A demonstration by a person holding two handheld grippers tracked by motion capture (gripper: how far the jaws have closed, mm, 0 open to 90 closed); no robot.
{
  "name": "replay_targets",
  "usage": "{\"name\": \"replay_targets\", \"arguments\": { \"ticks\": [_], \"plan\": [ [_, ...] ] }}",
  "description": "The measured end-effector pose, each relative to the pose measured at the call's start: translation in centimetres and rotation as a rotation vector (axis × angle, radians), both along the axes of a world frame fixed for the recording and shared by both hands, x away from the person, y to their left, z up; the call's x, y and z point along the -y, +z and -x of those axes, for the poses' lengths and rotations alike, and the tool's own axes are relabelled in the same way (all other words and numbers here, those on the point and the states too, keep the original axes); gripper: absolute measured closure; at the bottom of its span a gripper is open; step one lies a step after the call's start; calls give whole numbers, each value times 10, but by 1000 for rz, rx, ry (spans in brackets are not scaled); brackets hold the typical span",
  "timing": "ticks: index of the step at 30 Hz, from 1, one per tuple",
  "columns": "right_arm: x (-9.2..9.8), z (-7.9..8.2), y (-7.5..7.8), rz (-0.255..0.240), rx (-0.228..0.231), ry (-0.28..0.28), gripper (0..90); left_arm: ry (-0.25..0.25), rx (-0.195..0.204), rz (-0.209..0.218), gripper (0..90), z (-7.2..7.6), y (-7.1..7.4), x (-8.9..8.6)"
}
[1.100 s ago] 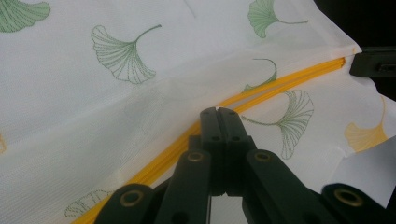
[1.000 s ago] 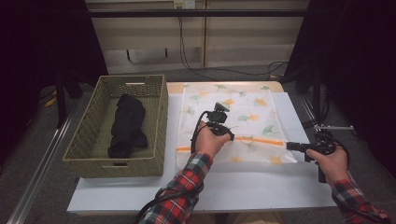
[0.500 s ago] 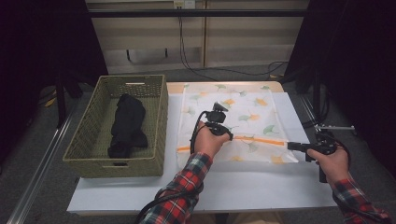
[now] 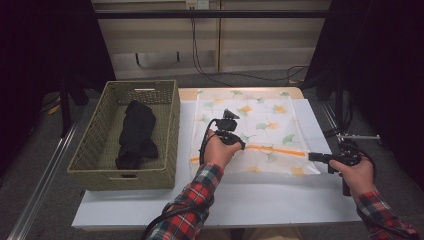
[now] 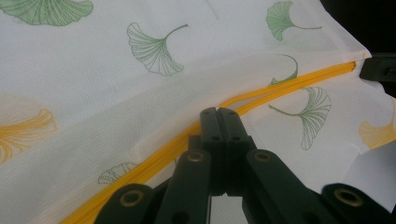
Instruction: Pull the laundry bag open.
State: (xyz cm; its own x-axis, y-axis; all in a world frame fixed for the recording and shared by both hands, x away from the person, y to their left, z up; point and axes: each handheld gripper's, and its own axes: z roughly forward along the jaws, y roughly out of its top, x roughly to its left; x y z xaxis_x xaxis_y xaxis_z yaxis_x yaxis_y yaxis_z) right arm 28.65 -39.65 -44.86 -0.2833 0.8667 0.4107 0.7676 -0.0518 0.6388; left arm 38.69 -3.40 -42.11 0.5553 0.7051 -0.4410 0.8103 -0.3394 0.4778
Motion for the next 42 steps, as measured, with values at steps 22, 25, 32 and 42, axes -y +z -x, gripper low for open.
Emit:
{"name": "replay_targets", "arguments": {
  "ticks": [22, 25, 32, 42],
  "plan": [
    [0, -1, 1, 7, -5, -7, 871, 25, 7, -14, 900, 5, 3, -13],
    [-1, -1, 2, 11, 0, -6, 872, 31, 22, -21, 900, 6, 6, -12],
    [0, 0, 1, 14, -1, -12, 871, 49, 23, -15, 900, 8, 7, -13],
    [1, -1, 0, 27, -7, -18, 872, 51, 21, -23, 900, 6, 4, -18]
  ]
}}
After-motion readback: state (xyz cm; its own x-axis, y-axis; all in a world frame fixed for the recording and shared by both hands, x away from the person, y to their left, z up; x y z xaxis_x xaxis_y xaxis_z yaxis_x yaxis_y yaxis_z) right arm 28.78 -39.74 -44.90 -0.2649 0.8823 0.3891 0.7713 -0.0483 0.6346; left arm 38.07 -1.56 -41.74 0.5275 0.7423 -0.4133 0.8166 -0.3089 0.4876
